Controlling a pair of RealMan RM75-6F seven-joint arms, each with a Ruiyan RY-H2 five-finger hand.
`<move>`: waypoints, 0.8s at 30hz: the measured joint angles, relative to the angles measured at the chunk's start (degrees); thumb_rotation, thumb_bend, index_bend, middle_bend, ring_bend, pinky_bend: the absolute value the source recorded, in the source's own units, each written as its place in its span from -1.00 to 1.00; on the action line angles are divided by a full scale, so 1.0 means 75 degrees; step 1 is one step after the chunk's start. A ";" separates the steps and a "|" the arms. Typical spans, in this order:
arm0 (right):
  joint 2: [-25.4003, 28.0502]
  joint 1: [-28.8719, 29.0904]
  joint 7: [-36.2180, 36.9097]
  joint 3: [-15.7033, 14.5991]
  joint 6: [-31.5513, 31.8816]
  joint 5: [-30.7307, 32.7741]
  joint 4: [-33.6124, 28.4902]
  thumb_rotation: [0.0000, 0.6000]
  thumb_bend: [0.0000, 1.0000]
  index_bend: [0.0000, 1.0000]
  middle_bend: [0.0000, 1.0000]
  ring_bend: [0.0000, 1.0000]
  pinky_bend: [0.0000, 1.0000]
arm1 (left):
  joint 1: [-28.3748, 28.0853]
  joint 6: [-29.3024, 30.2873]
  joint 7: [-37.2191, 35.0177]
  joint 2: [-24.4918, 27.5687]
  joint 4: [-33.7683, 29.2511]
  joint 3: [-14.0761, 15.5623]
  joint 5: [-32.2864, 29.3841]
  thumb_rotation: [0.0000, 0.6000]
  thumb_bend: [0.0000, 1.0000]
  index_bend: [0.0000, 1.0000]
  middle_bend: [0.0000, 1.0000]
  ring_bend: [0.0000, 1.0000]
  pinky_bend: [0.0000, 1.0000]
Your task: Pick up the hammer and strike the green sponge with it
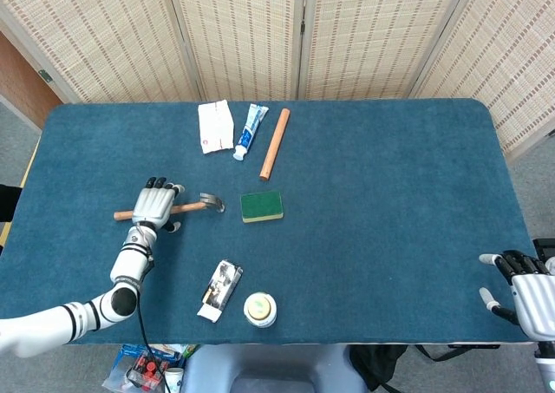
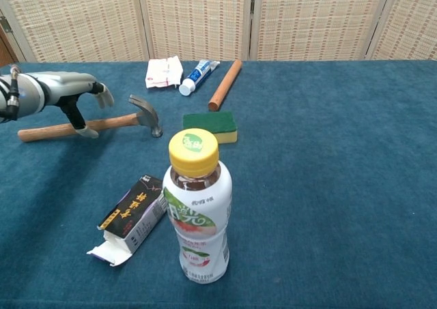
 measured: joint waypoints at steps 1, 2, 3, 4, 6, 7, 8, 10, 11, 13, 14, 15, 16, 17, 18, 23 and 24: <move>0.0004 -0.0004 0.0007 0.0001 0.0001 0.0009 0.0007 1.00 -0.47 -0.35 -0.25 -0.54 -0.47 | -0.0085 -0.0025 0.0054 -0.0071 0.0104 0.0039 -0.0141 1.00 -0.50 -0.54 -0.49 -0.81 -1.00; 0.0008 -0.0012 0.0018 0.0003 -0.0001 0.0030 0.0018 1.00 -0.47 -0.35 -0.25 -0.54 -0.47 | -0.0141 -0.0045 0.0086 -0.0113 0.0165 0.0071 -0.0234 1.00 -0.49 -0.53 -0.48 -0.81 -1.00; 0.0010 -0.0015 0.0023 0.0004 -0.0002 0.0041 0.0023 1.00 -0.47 -0.35 -0.25 -0.54 -0.47 | -0.0195 -0.0062 0.0112 -0.0149 0.0215 0.0105 -0.0315 1.00 -0.47 -0.52 -0.47 -0.80 -1.00; 0.0013 -0.0019 0.0031 0.0006 -0.0007 0.0056 0.0030 1.00 -0.47 -0.35 -0.25 -0.54 -0.47 | -0.0261 -0.0076 0.0136 -0.0191 0.0260 0.0156 -0.0397 1.00 -0.46 -0.52 -0.47 -0.80 -1.00; 0.0017 -0.0022 0.0044 0.0007 -0.0022 0.0069 0.0045 1.00 -0.47 -0.35 -0.25 -0.54 -0.47 | -0.0324 -0.0069 0.0143 -0.0233 0.0298 0.0222 -0.0451 1.00 -0.45 -0.49 -0.43 -0.76 -1.00; 0.0016 -0.0020 0.0047 0.0007 -0.0030 0.0070 0.0049 1.00 -0.47 -0.35 -0.25 -0.54 -0.47 | -0.0352 -0.0045 0.0136 -0.0256 0.0328 0.0250 -0.0464 1.00 -0.44 -0.48 -0.41 -0.75 -1.00; 0.0014 -0.0017 0.0052 0.0006 -0.0040 0.0069 0.0054 1.00 -0.47 -0.35 -0.25 -0.54 -0.47 | -0.0370 -0.0026 0.0123 -0.0272 0.0350 0.0262 -0.0473 1.00 -0.43 -0.45 -0.38 -0.72 -1.00; 0.0011 -0.0011 0.0060 0.0009 -0.0049 0.0071 0.0061 1.00 -0.47 -0.35 -0.25 -0.54 -0.47 | -0.0403 -0.0021 0.0077 -0.0307 0.0399 0.0279 -0.0508 1.00 -0.41 -0.42 -0.34 -0.68 -1.00; 0.0011 -0.0011 0.0065 0.0011 -0.0054 0.0080 0.0064 1.00 -0.47 -0.35 -0.25 -0.54 -0.47 | -0.0419 -0.0029 0.0064 -0.0322 0.0424 0.0289 -0.0536 1.00 -0.41 -0.41 -0.33 -0.67 -1.00; 0.0013 -0.0017 0.0074 0.0013 -0.0056 0.0094 0.0074 1.00 -0.47 -0.35 -0.25 -0.54 -0.47 | -0.0463 -0.0063 0.0040 -0.0366 0.0502 0.0311 -0.0614 1.00 -0.41 -0.40 -0.32 -0.66 -1.00; 0.0013 -0.0023 0.0081 0.0013 -0.0055 0.0103 0.0082 1.00 -0.47 -0.35 -0.25 -0.54 -0.47 | -0.0484 -0.0082 0.0031 -0.0387 0.0534 0.0320 -0.0653 1.00 -0.41 -0.39 -0.31 -0.65 -1.00; 0.0013 -0.0029 0.0087 0.0014 -0.0052 0.0110 0.0088 1.00 -0.47 -0.35 -0.25 -0.54 -0.47 | -0.0506 -0.0102 0.0025 -0.0409 0.0565 0.0330 -0.0694 1.00 -0.41 -0.39 -0.31 -0.64 -1.00; 0.0013 -0.0033 0.0095 0.0015 -0.0049 0.0117 0.0093 1.00 -0.47 -0.35 -0.25 -0.54 -0.47 | -0.0543 -0.0127 0.0023 -0.0439 0.0608 0.0349 -0.0746 1.00 -0.40 -0.38 -0.29 -0.63 -1.00; 0.0013 -0.0040 0.0104 0.0017 -0.0043 0.0126 0.0101 1.00 -0.47 -0.35 -0.25 -0.54 -0.47 | -0.0572 -0.0140 0.0026 -0.0461 0.0639 0.0370 -0.0778 1.00 -0.39 -0.37 -0.27 -0.61 -1.00; 0.0013 -0.0045 0.0110 0.0018 -0.0041 0.0132 0.0109 1.00 -0.47 -0.35 -0.25 -0.54 -0.47 | -0.0598 -0.0148 0.0032 -0.0482 0.0665 0.0393 -0.0803 1.00 -0.38 -0.37 -0.27 -0.60 -1.00; 0.0009 -0.0047 0.0130 0.0019 -0.0070 0.0157 0.0140 1.00 -0.47 -0.35 -0.25 -0.54 -0.47 | -0.0691 -0.0161 -0.0006 -0.0560 0.0747 0.0441 -0.0890 1.00 -0.34 -0.35 -0.25 -0.59 -1.00; 0.0004 -0.0044 0.0134 0.0021 -0.0075 0.0158 0.0147 1.00 -0.47 -0.35 -0.25 -0.54 -0.47 | -0.0707 -0.0166 -0.0007 -0.0565 0.0752 0.0450 -0.0906 1.00 -0.33 -0.35 -0.25 -0.59 -1.00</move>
